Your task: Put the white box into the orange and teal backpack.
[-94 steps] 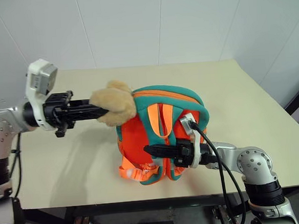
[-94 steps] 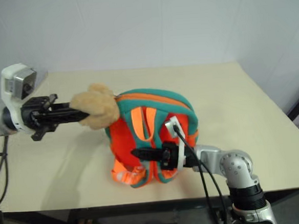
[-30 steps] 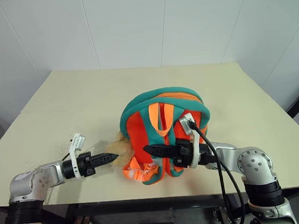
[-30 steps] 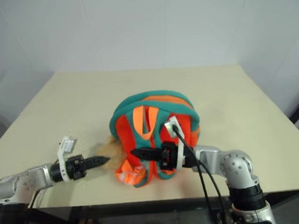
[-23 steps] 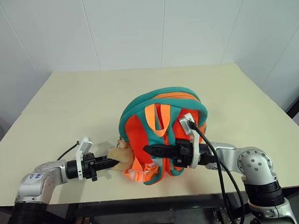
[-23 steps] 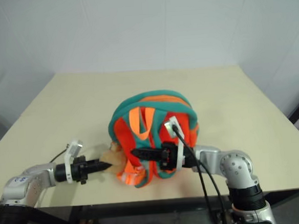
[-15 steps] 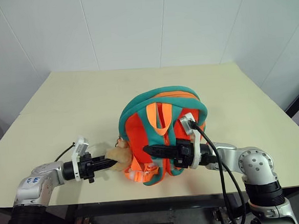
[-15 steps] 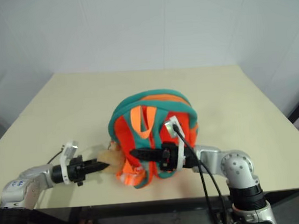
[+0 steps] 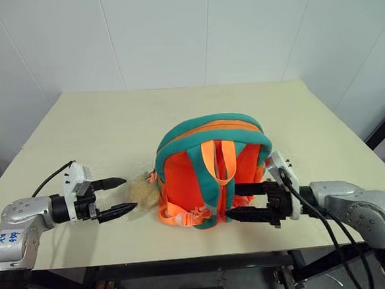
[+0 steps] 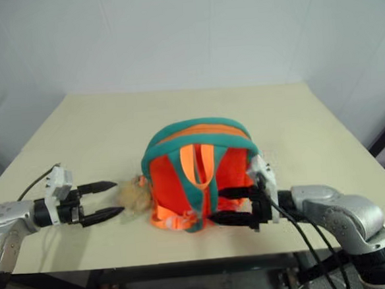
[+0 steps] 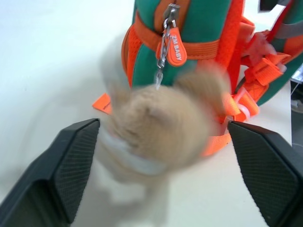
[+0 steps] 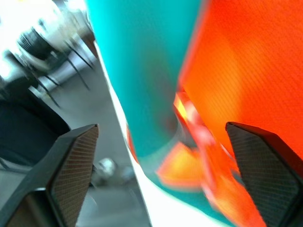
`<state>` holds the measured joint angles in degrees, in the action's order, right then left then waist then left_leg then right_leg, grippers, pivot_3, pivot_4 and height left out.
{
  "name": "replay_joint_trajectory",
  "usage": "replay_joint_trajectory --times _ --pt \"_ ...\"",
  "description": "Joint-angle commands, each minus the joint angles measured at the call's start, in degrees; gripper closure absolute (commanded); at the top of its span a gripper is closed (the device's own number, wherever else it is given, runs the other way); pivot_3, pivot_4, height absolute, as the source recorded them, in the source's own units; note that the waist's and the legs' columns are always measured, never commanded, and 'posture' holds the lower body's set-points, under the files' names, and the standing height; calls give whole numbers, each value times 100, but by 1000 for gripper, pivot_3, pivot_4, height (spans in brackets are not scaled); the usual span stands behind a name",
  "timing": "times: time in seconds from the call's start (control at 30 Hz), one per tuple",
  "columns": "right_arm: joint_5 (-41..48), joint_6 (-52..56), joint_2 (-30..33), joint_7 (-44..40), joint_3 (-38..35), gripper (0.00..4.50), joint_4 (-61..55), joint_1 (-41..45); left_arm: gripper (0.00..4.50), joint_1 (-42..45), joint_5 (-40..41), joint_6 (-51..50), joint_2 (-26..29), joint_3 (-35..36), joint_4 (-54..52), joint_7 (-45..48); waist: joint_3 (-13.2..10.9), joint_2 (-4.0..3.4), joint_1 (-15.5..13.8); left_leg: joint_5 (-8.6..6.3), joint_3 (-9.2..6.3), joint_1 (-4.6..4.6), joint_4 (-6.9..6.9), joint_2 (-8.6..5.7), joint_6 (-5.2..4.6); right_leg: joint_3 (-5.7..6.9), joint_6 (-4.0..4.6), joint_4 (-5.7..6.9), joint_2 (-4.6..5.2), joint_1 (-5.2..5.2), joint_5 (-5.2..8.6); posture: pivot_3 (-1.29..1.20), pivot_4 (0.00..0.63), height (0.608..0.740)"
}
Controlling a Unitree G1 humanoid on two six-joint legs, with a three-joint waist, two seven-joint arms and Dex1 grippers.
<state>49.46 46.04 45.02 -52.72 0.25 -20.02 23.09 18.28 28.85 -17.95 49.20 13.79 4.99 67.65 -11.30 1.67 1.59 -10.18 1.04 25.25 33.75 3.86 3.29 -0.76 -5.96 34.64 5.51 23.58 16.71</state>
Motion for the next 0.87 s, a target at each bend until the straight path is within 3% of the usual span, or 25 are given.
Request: replay_joint_trajectory --times 0.03,0.2,0.4,0.67,0.87 --pt "-1113 -1920 130 -796 -296 0 379 -519 33 -113 133 768 19 598 30 239 0 1 -7 -1 1 -1 -1 1 1 0 -1 -2 -2 0 0 0 150 740" --pt "-1487 -2862 235 -1147 -867 0 699 -919 33 -240 765 450 -48 1272 -180 74 -1 1 -10 -1 7 -1 3 1 1 -5 -18 -7 -1 -3 -7 0 150 740" --pt "-926 -2623 536 -1715 -1624 0 759 -987 33 -761 1347 -42 136 1810 -666 326 -1 1 3 -1 12 -13 3 2 2 -13 -24 -3 -3 -8 -11 0 150 740" --pt "-941 -2594 1069 -2177 -1899 0 1296 -464 33 -880 1274 40 151 1595 -870 613 -1 0 2 -1 26 -18 10 3 2 -29 -21 -16 -1 -11 -11 0 150 740" --pt "-1248 -2851 1152 -2564 -1589 0 1316 -448 33 -612 1158 103 327 1453 -515 860 -2 -1 1 -4 32 -14 7 3 -3 -34 -21 -21 -2 -7 -10 0 150 740"
